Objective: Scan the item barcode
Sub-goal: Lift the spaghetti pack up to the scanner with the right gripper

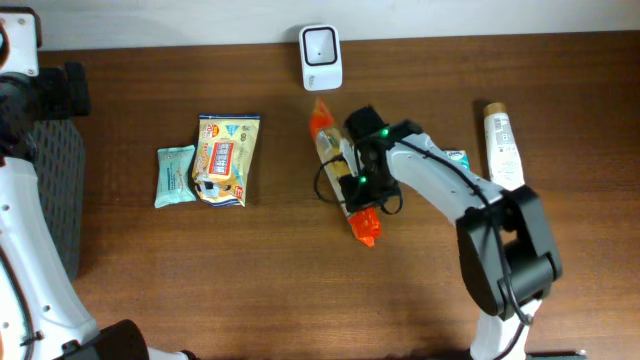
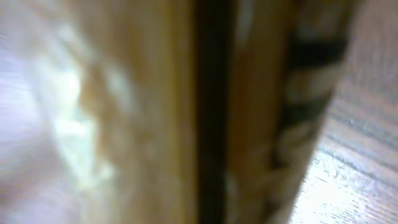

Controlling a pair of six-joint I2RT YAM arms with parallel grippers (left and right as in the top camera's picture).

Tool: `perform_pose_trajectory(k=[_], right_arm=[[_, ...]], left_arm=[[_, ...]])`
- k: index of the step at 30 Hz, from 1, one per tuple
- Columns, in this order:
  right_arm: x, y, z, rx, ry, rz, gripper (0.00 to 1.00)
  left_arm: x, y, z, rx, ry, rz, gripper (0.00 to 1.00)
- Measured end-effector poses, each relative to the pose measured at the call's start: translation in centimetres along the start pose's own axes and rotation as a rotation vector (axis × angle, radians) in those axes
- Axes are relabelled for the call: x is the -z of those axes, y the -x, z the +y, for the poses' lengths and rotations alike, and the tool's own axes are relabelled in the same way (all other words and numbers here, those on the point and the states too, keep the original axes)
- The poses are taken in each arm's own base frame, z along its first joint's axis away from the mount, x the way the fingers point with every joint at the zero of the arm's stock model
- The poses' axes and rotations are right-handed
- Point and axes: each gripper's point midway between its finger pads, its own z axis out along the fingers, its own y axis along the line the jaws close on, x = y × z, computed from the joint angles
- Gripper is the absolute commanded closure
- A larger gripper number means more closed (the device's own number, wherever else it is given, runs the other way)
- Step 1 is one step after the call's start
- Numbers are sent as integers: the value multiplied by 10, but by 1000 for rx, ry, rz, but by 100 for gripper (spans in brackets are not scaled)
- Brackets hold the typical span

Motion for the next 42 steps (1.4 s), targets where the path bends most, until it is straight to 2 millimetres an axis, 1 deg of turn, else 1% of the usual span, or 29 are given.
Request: perform_pose_trajectory(k=[2,3,6,7,8,9,10,11,13,14,16,17,18,19,21,22,24,25,26,28,31,32,33,34,36,38,40,42], right_arm=[[32,12,23,65,81,-86,96],[55,15,38,110,133,-144,96],[100,16,63,178,209,-250,96],[120,15,71,207,229,-301,96],[125,15,73,214,229,-314,96],[126,16,72,214,219,-322,96],[126,20,68,210,192,-337,96],[128,32,57,204,122,-385,96],[141,65,24,180,-104,-522,96],[150,78,11,175,-196,-581,96],[178,117,-24,161,-470,-744,96],[180,124,-40,166,-576,-750,96],[185,149,-51,182,-684,-824,96],[183,164,-61,191,-772,-847,96],[168,195,-90,256,-1038,-859,96],[164,204,-96,277,-1106,-867,96],[153,217,-108,364,-1286,-834,96],[147,220,-114,391,-1360,-807,96],[146,223,-117,406,-1421,-808,96],[141,224,-121,411,-1475,-803,96],[114,224,-134,454,-1526,-726,96],[105,227,-139,459,-1534,-706,96],[102,228,-143,460,-1539,-695,96],[103,229,-146,454,-1545,-691,96],[116,233,-151,421,-1559,-710,96],[124,236,-154,405,-1564,-719,96],[122,235,-158,412,-1563,-697,96],[121,236,-158,416,-1561,-698,96]], left_arm=[[0,0,0,0,0,0,1],[0,0,0,0,0,0,1],[0,0,0,0,0,0,1],[0,0,0,0,0,0,1],[0,0,0,0,0,0,1],[0,0,0,0,0,0,1],[0,0,0,0,0,0,1],[0,0,0,0,0,0,1],[0,0,0,0,0,0,1],[0,0,0,0,0,0,1],[0,0,0,0,0,0,1],[0,0,0,0,0,0,1],[0,0,0,0,0,0,1],[0,0,0,0,1,-2,1],[0,0,0,0,0,-2,1],[0,0,0,0,0,-1,1],[0,0,0,0,0,-2,1],[0,0,0,0,0,1,1],[0,0,0,0,1,1,1],[0,0,0,0,0,0,1],[0,0,0,0,0,0,1],[0,0,0,0,0,0,1],[0,0,0,0,0,0,1],[0,0,0,0,0,0,1],[0,0,0,0,0,0,1],[0,0,0,0,0,0,1],[0,0,0,0,0,0,1],[0,0,0,0,0,0,1]])
